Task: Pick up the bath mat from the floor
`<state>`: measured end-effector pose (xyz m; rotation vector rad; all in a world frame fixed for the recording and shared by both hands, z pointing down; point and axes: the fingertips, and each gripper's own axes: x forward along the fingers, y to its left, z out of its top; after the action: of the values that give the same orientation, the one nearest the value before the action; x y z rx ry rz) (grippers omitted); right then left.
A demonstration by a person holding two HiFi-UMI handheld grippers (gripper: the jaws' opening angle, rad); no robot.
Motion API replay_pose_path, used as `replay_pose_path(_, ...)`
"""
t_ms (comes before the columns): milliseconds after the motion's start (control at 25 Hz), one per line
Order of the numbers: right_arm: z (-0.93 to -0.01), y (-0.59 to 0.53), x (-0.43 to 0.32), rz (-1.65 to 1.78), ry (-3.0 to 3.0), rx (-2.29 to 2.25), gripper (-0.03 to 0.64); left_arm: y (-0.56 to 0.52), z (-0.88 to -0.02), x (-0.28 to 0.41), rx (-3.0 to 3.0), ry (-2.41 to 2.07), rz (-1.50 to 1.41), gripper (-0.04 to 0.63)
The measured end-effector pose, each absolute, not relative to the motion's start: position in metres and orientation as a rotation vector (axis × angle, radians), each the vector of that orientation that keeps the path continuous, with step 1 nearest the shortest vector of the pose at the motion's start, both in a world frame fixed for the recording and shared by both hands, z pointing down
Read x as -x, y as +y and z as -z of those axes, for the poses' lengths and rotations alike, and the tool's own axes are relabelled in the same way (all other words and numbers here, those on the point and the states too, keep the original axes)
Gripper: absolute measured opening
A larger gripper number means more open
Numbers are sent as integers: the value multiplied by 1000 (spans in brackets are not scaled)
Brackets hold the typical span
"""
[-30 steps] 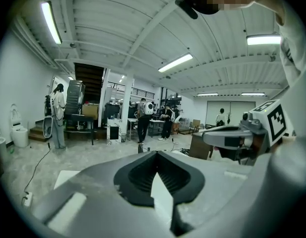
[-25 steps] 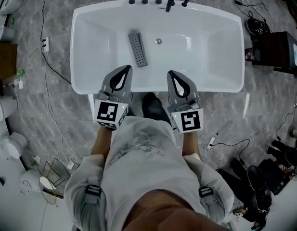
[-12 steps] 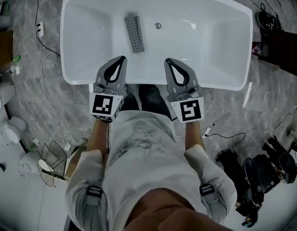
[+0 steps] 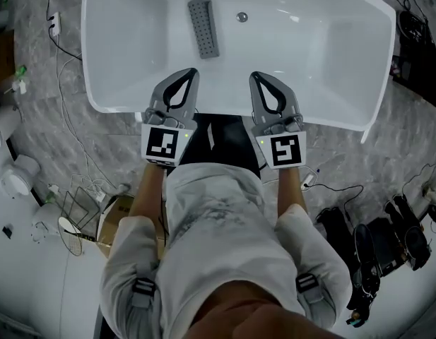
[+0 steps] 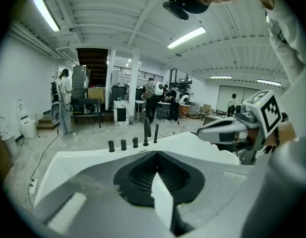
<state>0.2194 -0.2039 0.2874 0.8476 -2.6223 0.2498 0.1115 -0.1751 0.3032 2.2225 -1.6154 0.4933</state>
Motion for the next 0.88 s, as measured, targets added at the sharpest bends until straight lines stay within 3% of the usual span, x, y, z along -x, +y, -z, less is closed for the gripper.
replay_pose_path(880, -469, -215, -174, -275, -2444, -834, 2, -203, -497, -55, -2179, -1504, -568, 3)
